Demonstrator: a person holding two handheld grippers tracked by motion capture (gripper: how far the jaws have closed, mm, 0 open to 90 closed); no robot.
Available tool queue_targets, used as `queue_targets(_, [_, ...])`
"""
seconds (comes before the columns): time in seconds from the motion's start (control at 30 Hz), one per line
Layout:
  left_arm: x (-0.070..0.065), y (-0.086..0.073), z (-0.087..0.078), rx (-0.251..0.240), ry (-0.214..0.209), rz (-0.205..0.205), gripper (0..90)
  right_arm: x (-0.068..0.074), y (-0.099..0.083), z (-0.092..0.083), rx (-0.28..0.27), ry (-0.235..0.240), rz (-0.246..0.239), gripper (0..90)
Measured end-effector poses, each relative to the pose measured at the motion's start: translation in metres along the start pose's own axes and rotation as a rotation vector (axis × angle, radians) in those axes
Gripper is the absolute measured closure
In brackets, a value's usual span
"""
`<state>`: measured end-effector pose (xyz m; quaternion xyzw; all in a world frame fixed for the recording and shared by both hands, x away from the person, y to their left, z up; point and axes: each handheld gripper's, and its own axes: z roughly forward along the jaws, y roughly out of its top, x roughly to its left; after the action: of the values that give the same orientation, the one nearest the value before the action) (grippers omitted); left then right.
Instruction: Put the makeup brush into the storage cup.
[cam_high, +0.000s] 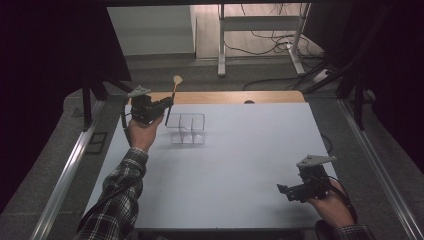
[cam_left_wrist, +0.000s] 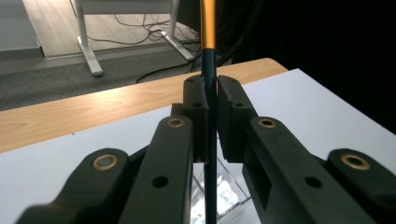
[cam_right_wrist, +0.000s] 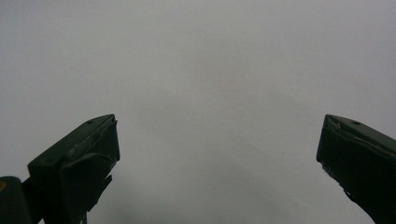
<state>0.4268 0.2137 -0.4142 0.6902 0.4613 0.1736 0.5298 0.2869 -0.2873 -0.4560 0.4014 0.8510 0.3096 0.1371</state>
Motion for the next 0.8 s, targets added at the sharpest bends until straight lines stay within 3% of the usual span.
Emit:
queue_targets(0.37, [-0.003,0.005,0.017,-0.011,0.002,0.012,83.6,0.0,0.0,0.0,0.005,0.003,0.001,0.0])
queue_targets(0.8, [0.003,-0.003,0.025,-0.018,0.025,0.009,83.6,0.001,-0.001,0.001,0.008,0.003,-0.01,0.0])
